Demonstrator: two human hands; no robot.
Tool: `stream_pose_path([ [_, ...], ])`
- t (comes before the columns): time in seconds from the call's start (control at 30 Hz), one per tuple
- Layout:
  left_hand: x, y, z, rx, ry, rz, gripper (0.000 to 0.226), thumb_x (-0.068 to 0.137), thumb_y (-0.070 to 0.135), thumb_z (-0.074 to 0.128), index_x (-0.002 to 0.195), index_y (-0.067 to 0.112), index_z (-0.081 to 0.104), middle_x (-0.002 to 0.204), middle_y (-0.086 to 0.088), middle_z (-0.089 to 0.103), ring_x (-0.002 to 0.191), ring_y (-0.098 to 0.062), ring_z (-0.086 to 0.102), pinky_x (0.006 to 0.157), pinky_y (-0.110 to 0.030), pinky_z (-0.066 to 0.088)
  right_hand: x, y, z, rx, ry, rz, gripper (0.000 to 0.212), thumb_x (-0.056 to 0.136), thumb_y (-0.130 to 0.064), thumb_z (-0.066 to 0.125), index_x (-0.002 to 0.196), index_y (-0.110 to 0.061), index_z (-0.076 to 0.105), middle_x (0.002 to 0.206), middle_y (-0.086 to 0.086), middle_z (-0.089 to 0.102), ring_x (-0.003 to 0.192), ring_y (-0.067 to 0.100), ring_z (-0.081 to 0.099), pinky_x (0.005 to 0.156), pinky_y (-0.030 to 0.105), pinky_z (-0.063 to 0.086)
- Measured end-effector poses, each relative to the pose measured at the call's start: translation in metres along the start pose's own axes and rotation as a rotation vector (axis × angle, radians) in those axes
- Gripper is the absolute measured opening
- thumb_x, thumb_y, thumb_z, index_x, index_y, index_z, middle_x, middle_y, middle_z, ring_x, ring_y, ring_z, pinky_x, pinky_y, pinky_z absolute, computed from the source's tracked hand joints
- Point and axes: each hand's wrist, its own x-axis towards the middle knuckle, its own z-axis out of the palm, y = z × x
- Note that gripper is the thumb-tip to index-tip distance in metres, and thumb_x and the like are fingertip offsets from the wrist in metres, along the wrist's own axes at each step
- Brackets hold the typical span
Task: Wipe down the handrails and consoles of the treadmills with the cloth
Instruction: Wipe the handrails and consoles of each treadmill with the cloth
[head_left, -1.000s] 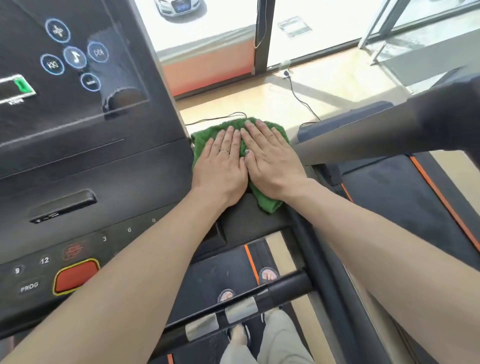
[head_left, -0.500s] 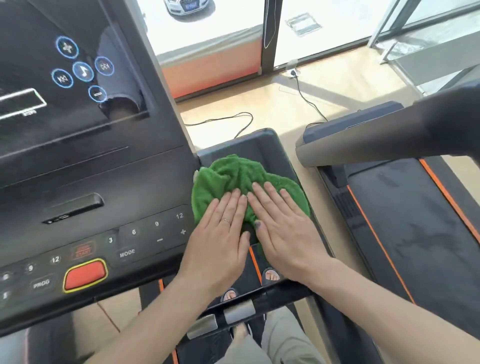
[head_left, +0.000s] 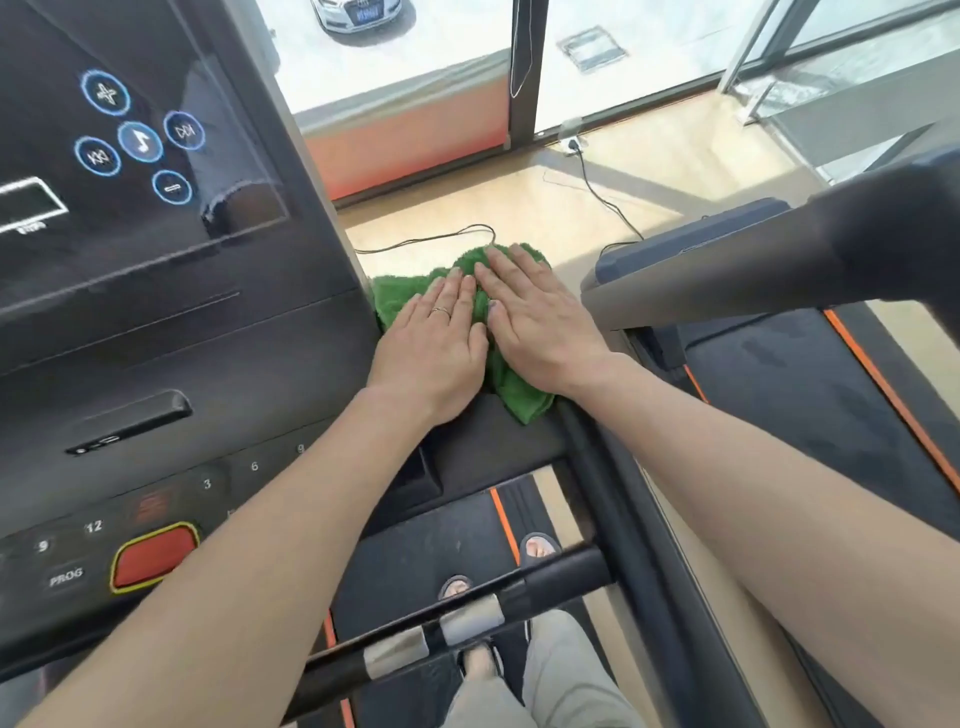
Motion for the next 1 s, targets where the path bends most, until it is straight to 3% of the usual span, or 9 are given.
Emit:
stream_pose_path([
  [0.13, -0.047, -0.026, 0.006, 0.010, 0.248, 0.051, 0.055, 0.107, 0.032, 0.024, 0.156, 0.009, 0.034, 0.164, -0.008, 0.030, 0.151, -0.022, 0.026, 0.126, -0.039, 0.016, -0.074, -0.014, 0.025, -0.023, 0.133, 0.043, 0.062, 0.100, -0.035, 0.018, 0.156, -0.014, 0.035, 0.166, 0.002, 0.023, 0.155, 0.024, 0.013, 0.126, 0.043, 0.013],
  [0.2, -0.067, -0.038, 0.012, 0.006, 0.338, 0.038, 0.055, 0.106, 0.029, 0.026, 0.153, 0.005, 0.039, 0.161, -0.010, 0.035, 0.149, -0.025, 0.032, 0.124, -0.041, 0.020, -0.115, -0.033, 0.037, 0.000, 0.157, 0.035, 0.058, 0.100, -0.031, 0.028, 0.153, -0.011, 0.041, 0.163, 0.007, 0.033, 0.153, 0.027, 0.020, 0.125, 0.045, 0.017],
  [0.27, -0.079, -0.045, 0.018, -0.015, 0.353, 0.017, 0.055, 0.106, 0.029, 0.024, 0.155, 0.006, 0.034, 0.163, -0.008, 0.031, 0.151, -0.022, 0.027, 0.125, -0.039, 0.018, -0.133, -0.057, 0.049, 0.006, 0.139, 0.001, 0.056, 0.103, -0.032, 0.030, 0.154, -0.011, 0.037, 0.163, 0.009, 0.032, 0.153, 0.029, 0.020, 0.124, 0.045, 0.018],
  [0.4, -0.082, -0.041, 0.022, -0.105, 0.410, -0.017, 0.056, 0.106, 0.027, 0.021, 0.158, 0.008, 0.029, 0.165, -0.006, 0.028, 0.153, -0.019, 0.023, 0.126, -0.036, 0.015, -0.103, -0.093, 0.057, -0.009, 0.123, -0.022, 0.057, 0.107, -0.036, 0.015, 0.159, -0.013, 0.026, 0.165, 0.006, 0.027, 0.154, 0.025, 0.017, 0.125, 0.045, 0.015],
  [0.53, -0.081, -0.045, 0.022, -0.120, 0.503, -0.069, 0.055, 0.105, 0.025, 0.022, 0.155, 0.004, 0.033, 0.163, -0.010, 0.032, 0.151, -0.024, 0.028, 0.125, -0.038, 0.018, -0.034, -0.082, 0.043, -0.024, 0.116, 0.001, 0.060, 0.105, -0.036, 0.008, 0.161, -0.018, 0.018, 0.168, 0.001, 0.019, 0.156, 0.020, 0.009, 0.127, 0.041, 0.007],
  [0.67, -0.082, -0.042, 0.031, -0.008, 0.485, -0.070, 0.057, 0.106, 0.028, 0.021, 0.155, 0.003, 0.032, 0.164, -0.014, 0.027, 0.152, -0.027, 0.025, 0.126, -0.041, 0.017, 0.001, -0.071, 0.032, -0.046, 0.083, 0.069, 0.056, 0.108, -0.035, 0.012, 0.162, -0.021, 0.008, 0.170, -0.002, 0.004, 0.156, 0.017, -0.002, 0.126, 0.038, -0.002],
  [0.9, -0.076, -0.035, 0.041, -0.001, 0.529, -0.094, 0.055, 0.105, 0.025, 0.026, 0.152, -0.002, 0.037, 0.164, -0.017, 0.025, 0.153, -0.028, 0.024, 0.126, -0.042, 0.018, -0.119, -0.088, 0.062, -0.091, 0.108, 0.052, 0.056, 0.106, -0.034, 0.017, 0.158, -0.015, 0.031, 0.166, 0.005, 0.024, 0.155, 0.027, 0.014, 0.126, 0.046, 0.015],
  [1.0, -0.076, -0.035, 0.041, -0.023, 0.544, -0.098, 0.054, 0.105, 0.024, 0.025, 0.152, -0.001, 0.038, 0.164, -0.016, 0.026, 0.153, -0.027, 0.024, 0.126, -0.042, 0.017, -0.109, -0.083, 0.060, -0.138, 0.089, -0.001, 0.056, 0.106, -0.035, 0.019, 0.156, -0.014, 0.034, 0.163, 0.007, 0.031, 0.153, 0.029, 0.020, 0.125, 0.047, 0.017],
])
